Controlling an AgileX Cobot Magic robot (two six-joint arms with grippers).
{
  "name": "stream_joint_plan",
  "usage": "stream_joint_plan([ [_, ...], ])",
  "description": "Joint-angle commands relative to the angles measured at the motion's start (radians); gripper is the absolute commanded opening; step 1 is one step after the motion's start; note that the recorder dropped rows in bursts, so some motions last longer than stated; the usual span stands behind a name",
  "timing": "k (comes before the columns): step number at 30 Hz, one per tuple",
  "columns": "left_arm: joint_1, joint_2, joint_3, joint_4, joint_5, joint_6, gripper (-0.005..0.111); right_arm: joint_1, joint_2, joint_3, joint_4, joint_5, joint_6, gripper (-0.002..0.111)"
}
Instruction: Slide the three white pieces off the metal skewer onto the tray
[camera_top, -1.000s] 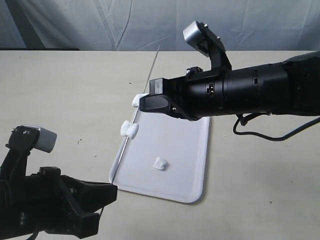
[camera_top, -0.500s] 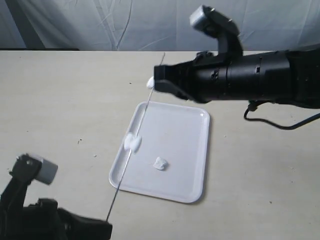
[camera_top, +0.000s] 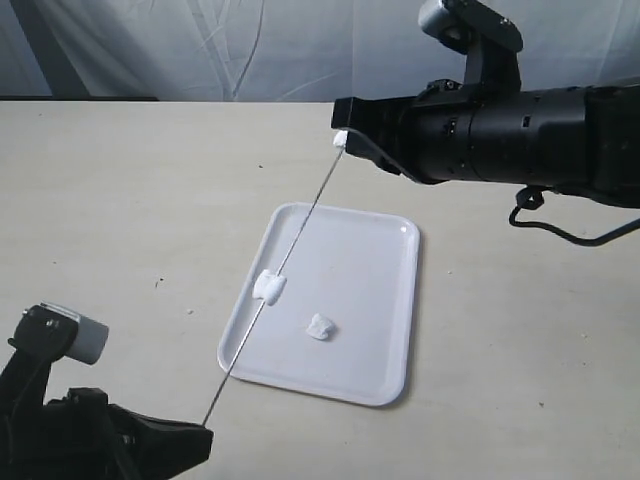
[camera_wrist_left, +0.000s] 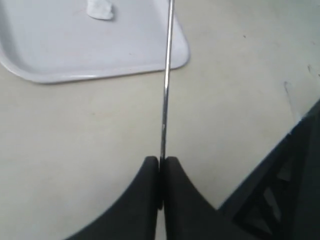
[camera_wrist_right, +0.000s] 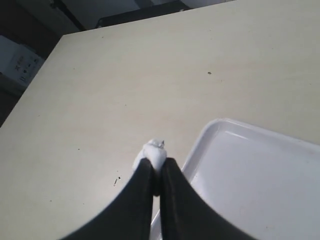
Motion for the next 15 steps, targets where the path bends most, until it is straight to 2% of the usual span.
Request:
stream_joint_plan([
  [1, -0.007, -0.001, 0.009, 0.004, 0.127, -0.005, 0.0, -0.01, 0.009, 0.029, 0.017, -0.048, -0.001, 0.0],
  [8, -0.007, -0.001, 0.01, 0.004, 0.15, -0.002, 0.0, -0.01, 0.062, 0.078, 0.017, -0.024, 0.001, 0.0],
  [15, -0.007, -0.001, 0.057, 0.0, 0.03, -0.002, 0.0, -0.01, 0.058, 0.007, 0.017, -0.091, 0.001, 0.0],
])
